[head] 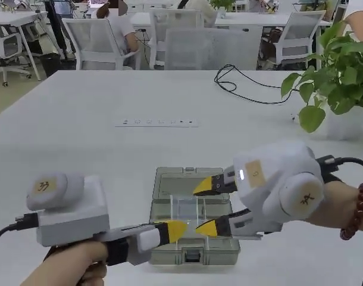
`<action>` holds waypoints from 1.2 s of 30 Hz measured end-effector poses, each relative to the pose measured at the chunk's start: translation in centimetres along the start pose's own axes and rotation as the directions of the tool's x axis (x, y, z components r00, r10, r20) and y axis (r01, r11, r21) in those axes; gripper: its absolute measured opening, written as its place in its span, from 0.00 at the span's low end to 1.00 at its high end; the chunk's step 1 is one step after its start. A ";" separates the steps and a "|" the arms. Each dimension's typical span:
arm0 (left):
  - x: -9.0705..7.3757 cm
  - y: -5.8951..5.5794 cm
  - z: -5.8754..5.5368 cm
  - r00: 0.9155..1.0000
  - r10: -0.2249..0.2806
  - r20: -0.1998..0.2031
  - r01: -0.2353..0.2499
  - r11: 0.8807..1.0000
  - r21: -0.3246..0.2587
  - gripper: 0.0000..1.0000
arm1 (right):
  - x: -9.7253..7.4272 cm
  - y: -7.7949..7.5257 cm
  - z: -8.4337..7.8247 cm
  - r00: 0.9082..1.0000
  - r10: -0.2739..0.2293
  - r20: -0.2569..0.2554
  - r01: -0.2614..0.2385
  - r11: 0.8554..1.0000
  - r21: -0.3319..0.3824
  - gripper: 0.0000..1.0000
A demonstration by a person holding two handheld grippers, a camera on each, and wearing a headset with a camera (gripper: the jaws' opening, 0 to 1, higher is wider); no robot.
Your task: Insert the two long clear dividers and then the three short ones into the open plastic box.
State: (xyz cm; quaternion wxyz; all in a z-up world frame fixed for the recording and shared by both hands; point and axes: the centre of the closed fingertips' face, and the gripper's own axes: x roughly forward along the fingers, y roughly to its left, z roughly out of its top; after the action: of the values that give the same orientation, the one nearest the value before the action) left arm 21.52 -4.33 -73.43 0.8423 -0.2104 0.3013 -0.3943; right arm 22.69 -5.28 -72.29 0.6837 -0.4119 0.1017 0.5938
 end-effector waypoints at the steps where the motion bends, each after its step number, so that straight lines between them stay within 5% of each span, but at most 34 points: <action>1: 0.0 0.1 -0.1 1.000 0.010 -0.008 -0.010 0.999 0.040 0.00 | -0.1 0.0 0.0 1.000 0.003 0.002 -0.003 1.000 0.022 0.33; 6: -0.1 0.4 -1.0 0.998 0.035 -0.052 -0.024 0.980 0.199 0.00 | -0.6 0.1 0.4 0.999 0.020 0.042 -0.025 0.995 0.101 0.33; 8: -0.1 0.0 -0.9 0.999 0.013 -0.035 -0.003 0.962 0.272 0.00 | -0.7 0.3 0.8 0.997 0.037 0.067 -0.046 0.989 0.138 0.33; 12: -0.2 0.2 -1.8 0.995 0.043 -0.092 -0.004 0.922 0.387 0.00 | -1.0 0.8 1.7 0.991 0.067 0.113 -0.086 0.980 0.178 0.31; 16: -0.3 -0.4 -2.2 0.994 0.021 -0.108 0.030 0.894 0.447 0.00 | -1.2 1.4 2.0 0.987 0.106 0.124 -0.127 0.976 0.176 0.30; 23: -0.4 -1.1 -3.2 0.984 0.011 -0.178 0.099 0.799 0.594 0.00 | -1.3 2.9 2.4 0.970 0.198 0.140 -0.220 0.961 0.169 0.26; 26: -0.3 -1.5 -3.6 0.982 -0.004 -0.191 0.122 0.781 0.613 0.00 | -1.4 3.7 2.5 0.959 0.241 0.148 -0.265 0.949 0.169 0.24; 29: -0.3 -1.9 -3.9 0.977 -0.012 -0.213 0.155 0.725 0.671 0.00 | -1.4 4.3 2.7 0.951 0.271 0.151 -0.293 0.943 0.155 0.21; 32: -0.2 -2.3 -4.0 0.975 -0.032 -0.218 0.175 0.714 0.678 0.00 | -1.4 4.7 2.6 0.944 0.296 0.148 -0.317 0.938 0.144 0.18; 36: -0.1 -2.5 -4.0 0.973 -0.040 -0.226 0.192 0.681 0.707 0.00 | -1.4 5.1 2.6 0.938 0.315 0.148 -0.334 0.933 0.136 0.16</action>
State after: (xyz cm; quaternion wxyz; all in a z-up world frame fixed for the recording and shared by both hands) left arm 17.41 -6.19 -74.80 0.7968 0.1591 0.1870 -0.5521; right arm 16.85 -4.75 -72.03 0.6116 -0.2959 0.1729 0.7131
